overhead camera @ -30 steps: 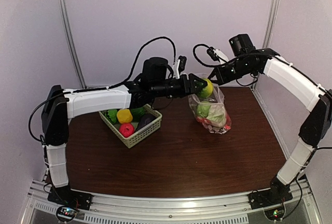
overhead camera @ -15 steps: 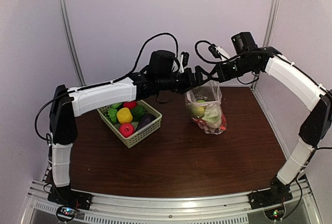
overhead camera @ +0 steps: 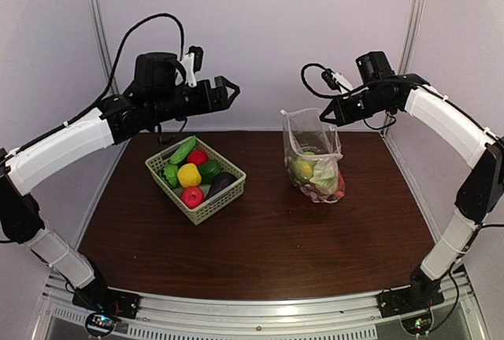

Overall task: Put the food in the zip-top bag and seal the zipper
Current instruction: Place the fake fruit in the zipper food storage bag, then pick up the fake fruit from the bin, then place the fake fruit in the zipper food storage bag, then adjust the zipper food storage bag at the center of the board, then pass from the right arm to the left

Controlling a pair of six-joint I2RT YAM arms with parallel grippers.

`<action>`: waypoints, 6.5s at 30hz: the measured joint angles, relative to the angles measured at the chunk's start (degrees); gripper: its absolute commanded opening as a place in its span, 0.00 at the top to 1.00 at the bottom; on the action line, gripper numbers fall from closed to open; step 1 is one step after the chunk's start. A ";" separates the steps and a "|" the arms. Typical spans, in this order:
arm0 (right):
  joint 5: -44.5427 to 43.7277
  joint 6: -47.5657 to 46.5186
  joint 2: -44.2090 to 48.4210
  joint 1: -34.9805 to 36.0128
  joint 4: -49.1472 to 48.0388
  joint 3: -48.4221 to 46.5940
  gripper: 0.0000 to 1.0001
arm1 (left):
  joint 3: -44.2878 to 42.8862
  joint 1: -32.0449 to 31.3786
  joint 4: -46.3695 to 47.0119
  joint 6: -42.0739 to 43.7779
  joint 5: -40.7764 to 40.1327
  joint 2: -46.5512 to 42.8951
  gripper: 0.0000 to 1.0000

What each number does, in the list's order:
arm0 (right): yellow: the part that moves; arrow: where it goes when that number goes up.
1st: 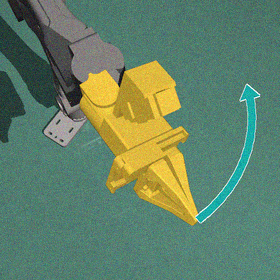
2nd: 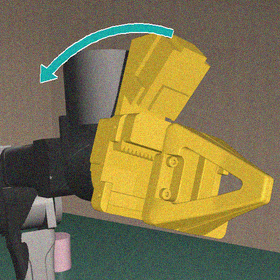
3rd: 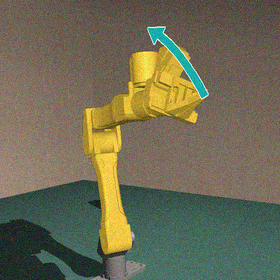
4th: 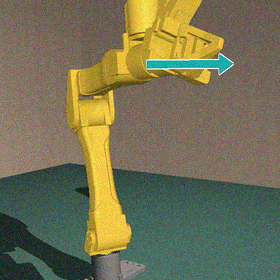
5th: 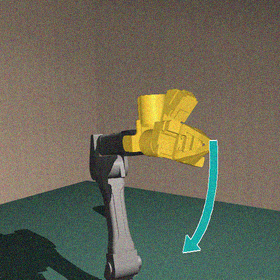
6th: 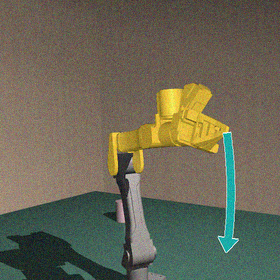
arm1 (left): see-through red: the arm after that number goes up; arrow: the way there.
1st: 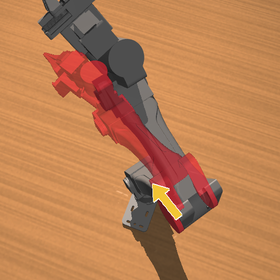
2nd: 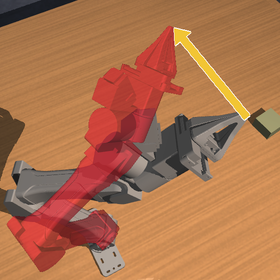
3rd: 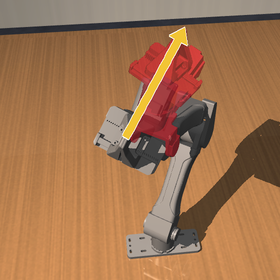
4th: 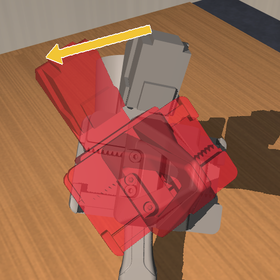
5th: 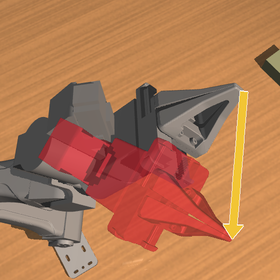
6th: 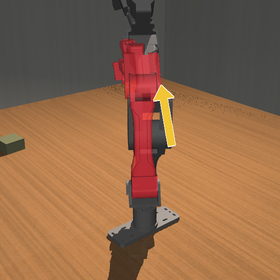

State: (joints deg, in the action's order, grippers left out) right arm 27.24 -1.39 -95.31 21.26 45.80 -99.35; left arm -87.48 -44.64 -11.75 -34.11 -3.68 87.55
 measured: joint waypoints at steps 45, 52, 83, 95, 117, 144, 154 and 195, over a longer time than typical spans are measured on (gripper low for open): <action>1.53 -1.73 1.20 0.00 -0.63 3.32 1.00 | 11.72 13.62 -21.07 -9.60 -8.94 15.89 0.16; 1.53 -1.86 1.20 0.00 -0.63 3.45 1.00 | 11.69 13.75 -20.94 -10.51 -8.94 16.74 0.21; 2.62 -1.86 1.20 0.11 -0.52 3.74 1.00 | -4.63 -4.66 -1.18 -2.40 13.11 8.92 0.39; 2.60 -1.84 1.20 0.24 -0.39 3.72 1.00 | -18.25 -8.46 2.40 -5.14 18.29 26.64 0.27; 5.40 -7.89 2.25 1.05 5.88 0.85 1.00 | -15.52 -8.46 -6.08 9.20 9.57 16.13 0.02; 20.83 -18.91 -0.50 5.60 18.95 -3.08 1.00 | 23.63 -21.22 19.39 33.62 20.13 -2.32 0.18; 21.59 -17.75 -0.50 5.79 18.60 -3.08 1.00 | 23.61 -22.23 25.24 27.93 5.46 1.99 0.31; 18.73 -22.69 -0.48 7.21 23.45 -5.60 1.00 | 23.74 -18.16 24.79 29.73 12.41 0.50 1.00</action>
State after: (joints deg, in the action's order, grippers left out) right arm 45.98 -24.08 -95.79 28.47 69.25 -104.95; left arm -63.75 -62.81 13.04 -4.38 8.73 88.05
